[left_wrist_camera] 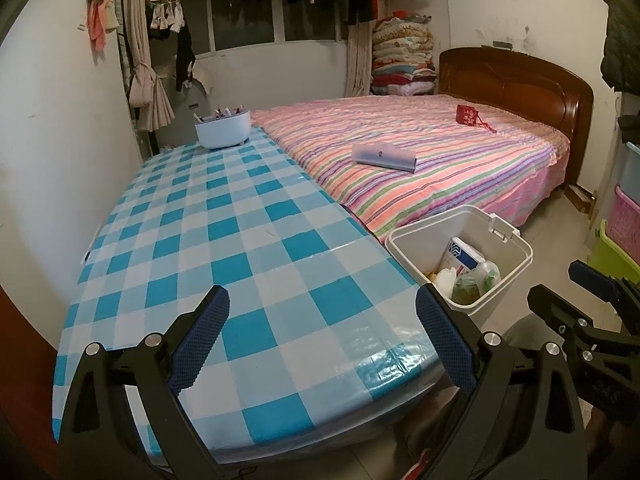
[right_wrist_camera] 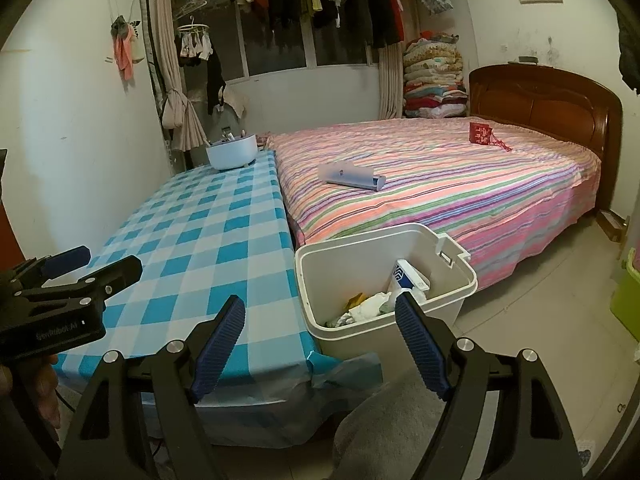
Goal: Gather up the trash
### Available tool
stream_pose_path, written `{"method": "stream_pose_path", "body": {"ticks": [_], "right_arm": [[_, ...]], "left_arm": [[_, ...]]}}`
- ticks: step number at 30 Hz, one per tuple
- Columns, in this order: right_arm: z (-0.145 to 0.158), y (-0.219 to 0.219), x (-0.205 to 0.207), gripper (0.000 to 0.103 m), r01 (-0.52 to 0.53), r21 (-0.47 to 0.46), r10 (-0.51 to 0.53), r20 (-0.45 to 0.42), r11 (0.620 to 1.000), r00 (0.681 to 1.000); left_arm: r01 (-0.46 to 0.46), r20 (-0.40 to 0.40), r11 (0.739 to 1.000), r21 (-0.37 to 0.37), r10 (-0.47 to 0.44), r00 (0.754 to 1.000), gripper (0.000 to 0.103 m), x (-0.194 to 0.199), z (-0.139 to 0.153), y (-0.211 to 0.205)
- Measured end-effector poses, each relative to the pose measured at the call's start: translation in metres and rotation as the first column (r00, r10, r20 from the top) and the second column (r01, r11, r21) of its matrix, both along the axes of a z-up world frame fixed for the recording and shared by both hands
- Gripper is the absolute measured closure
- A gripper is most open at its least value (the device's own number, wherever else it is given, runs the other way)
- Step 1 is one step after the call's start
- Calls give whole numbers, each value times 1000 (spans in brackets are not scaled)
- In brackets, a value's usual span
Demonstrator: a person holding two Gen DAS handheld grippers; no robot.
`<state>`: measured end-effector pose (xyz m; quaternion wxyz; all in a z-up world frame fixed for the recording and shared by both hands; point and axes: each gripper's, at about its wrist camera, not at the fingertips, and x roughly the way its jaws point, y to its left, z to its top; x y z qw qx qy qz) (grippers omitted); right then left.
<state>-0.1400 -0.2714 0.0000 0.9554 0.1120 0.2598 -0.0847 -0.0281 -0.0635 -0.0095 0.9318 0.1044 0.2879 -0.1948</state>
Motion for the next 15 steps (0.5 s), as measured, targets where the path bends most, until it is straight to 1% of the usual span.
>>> {"method": "stream_pose_path", "body": {"ticks": [15], "right_arm": [[-8,-6,13,27,-6,30,8,-35,1000,999]], "left_arm": [[1,-30,1000,23,-1,1000,10,13,-10,-7]]}}
